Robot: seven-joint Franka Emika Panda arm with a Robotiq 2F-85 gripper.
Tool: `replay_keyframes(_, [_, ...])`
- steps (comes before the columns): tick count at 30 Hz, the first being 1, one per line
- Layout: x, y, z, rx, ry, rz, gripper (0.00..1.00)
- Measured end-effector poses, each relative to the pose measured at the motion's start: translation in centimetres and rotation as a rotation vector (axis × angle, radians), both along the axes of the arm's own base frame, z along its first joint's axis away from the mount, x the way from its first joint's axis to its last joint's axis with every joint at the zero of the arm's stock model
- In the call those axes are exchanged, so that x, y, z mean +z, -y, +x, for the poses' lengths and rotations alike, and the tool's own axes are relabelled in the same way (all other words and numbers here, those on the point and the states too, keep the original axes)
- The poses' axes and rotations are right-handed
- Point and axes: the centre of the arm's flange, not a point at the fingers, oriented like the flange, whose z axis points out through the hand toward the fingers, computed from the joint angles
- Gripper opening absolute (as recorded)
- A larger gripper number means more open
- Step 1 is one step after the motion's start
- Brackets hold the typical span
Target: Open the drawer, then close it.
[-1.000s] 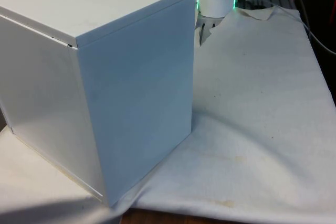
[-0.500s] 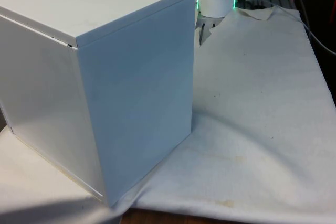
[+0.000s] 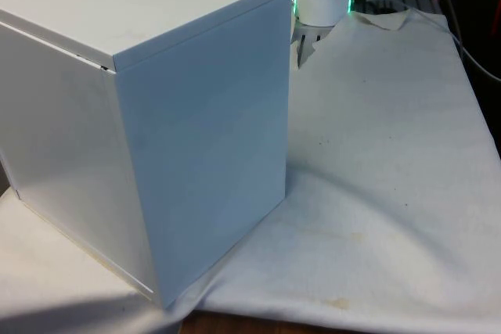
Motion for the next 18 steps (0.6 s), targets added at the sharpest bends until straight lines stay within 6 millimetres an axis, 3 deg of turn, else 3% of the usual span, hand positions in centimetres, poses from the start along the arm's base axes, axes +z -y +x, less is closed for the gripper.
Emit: replay_keyframes(18, [-0.04,0.75,-0.81,0.04,0.092,-0.056,1.0])
